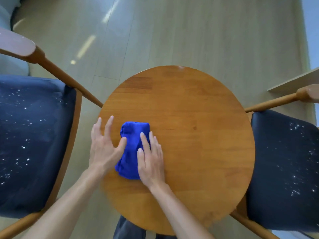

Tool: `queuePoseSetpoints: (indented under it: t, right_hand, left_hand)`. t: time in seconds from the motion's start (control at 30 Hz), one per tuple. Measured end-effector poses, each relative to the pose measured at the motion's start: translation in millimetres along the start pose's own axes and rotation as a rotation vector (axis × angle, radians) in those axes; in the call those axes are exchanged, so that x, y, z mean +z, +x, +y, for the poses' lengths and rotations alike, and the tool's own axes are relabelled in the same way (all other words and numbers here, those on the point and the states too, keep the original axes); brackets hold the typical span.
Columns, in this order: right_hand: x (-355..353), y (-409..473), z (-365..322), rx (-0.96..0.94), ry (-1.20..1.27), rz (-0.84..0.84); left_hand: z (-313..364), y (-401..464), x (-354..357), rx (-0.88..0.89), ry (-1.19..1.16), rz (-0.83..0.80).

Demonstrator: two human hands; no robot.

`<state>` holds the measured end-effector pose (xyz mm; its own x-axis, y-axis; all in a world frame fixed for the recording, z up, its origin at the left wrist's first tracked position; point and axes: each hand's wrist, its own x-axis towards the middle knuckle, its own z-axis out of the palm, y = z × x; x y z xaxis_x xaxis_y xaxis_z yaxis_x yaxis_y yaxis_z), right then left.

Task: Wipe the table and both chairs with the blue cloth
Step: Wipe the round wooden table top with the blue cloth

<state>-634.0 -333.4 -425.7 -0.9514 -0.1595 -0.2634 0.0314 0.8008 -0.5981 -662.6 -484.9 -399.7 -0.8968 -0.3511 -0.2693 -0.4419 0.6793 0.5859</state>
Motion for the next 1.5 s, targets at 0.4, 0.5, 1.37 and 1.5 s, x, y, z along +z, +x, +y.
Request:
queuePoseSetpoints:
  t: [0.4,0.5,1.37,1.5]
  right_hand:
    - [-54,-5,143,0.067,-0.432,0.186]
    - [-54,-7,146,0.034,-0.447,0.220]
    - [-54,-6,149,0.006,-0.459,0.231]
    - [-55,-7,149,0.003,-0.443,0.217]
  left_hand:
    - [63,-71,129,0.642,0.436,-0.108]
    - [50,-66,123,0.700,0.488,-0.036]
    - [-21,-44,75,0.814,0.419,-0.031]
    - [-26,-2,50,0.538,0.465,0.091]
